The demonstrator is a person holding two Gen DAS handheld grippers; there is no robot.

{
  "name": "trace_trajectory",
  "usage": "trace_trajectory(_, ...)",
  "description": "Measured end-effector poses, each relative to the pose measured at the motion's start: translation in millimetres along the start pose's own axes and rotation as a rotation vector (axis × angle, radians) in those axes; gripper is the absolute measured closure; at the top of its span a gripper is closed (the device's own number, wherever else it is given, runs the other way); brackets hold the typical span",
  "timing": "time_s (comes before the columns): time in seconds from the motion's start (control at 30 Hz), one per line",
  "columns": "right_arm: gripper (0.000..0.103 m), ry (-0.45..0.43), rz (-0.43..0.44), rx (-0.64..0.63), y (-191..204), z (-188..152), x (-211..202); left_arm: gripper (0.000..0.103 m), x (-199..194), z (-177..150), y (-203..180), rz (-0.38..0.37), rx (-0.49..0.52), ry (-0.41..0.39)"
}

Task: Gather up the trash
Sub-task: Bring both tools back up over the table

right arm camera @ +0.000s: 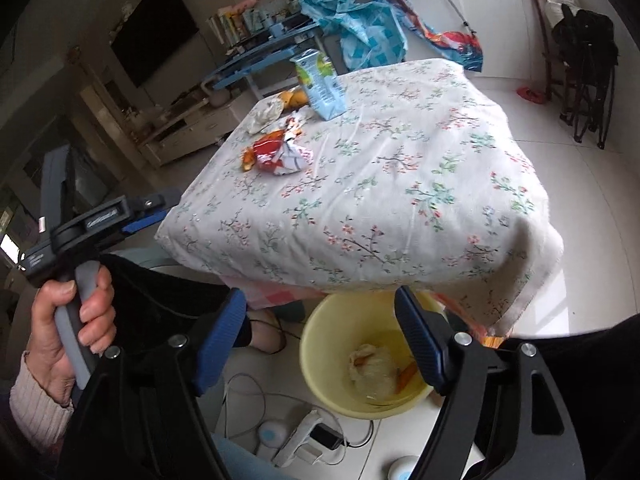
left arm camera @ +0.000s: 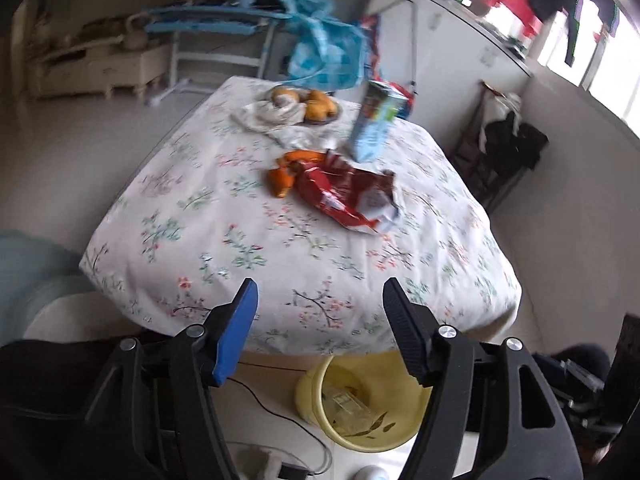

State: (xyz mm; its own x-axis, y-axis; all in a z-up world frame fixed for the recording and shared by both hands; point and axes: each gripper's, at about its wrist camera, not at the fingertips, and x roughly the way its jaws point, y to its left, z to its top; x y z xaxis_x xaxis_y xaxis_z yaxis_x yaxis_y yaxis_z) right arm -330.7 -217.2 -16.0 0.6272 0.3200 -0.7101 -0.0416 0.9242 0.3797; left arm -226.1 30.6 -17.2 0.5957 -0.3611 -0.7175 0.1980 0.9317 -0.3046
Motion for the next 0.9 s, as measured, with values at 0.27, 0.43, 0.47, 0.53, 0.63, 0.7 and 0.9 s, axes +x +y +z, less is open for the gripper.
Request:
trace_trajectory(0.27, 0.029, 0.059, 0.081, -0.047, 22, 5, 22, 0.037, -2, 6, 1, 0.046, -0.002, -0.033)
trace_trajectory(0.43, 0.021, 0.019, 0.068, -0.157, 38, 32, 21, 0.024, -8, 27, 6, 0.129, 0.003, -0.078)
trace_trajectory(0.47, 0.018, -0.005, 0.062, -0.193, 43, 43, 22, 0.022, -9, 32, 6, 0.142, 0.01, -0.088)
trace_trajectory(0.53, 0.016, -0.044, 0.032, -0.258, 50, 57, 24, 0.018, -7, 44, 8, 0.174, 0.025, -0.108)
trace_trajectory(0.63, 0.012, -0.107, -0.013, -0.318, 56, 80, 32, 0.017, 1, 61, 8, 0.201, 0.029, -0.124)
trace_trajectory(0.7, 0.01, -0.162, -0.06, -0.344, 58, 95, 37, 0.015, 7, 72, 7, 0.219, 0.027, -0.139)
trace_trajectory(0.9, 0.008, -0.325, -0.156, -0.349, 54, 139, 56, 0.01, 25, 102, 0, 0.243, 0.028, -0.187)
